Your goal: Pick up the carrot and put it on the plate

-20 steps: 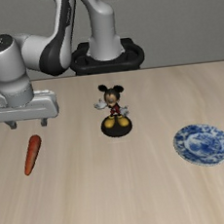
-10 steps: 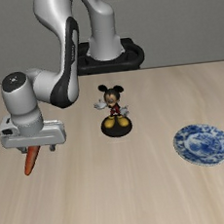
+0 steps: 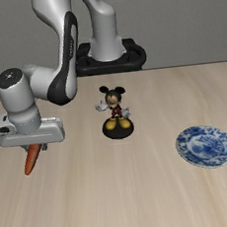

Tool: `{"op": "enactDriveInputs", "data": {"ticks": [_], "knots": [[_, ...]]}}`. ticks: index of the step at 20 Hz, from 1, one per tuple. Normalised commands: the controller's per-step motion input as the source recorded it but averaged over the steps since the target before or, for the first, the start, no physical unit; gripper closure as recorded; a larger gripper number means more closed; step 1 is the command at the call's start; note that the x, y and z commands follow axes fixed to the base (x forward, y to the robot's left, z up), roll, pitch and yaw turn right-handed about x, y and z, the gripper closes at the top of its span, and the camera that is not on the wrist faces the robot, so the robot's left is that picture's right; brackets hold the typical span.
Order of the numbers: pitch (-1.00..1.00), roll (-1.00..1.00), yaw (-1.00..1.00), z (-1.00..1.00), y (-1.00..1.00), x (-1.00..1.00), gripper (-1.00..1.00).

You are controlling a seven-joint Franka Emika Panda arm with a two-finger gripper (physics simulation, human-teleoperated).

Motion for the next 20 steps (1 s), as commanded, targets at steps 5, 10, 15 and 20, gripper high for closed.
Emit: {"op": "enactDriveInputs", "data": {"ticks": [5, 10, 15, 20], "knots": [[0.0, 0.0, 0.0, 1.0, 0.0, 0.0, 1.0], [0.0, 0.0, 0.0, 1.0, 0.0, 0.0, 1.0], [0.0, 0.0, 0.0, 0.0, 0.0, 1.0, 1.0], [0.0, 0.0, 0.0, 0.0, 0.0, 1.0, 1.0]]}}
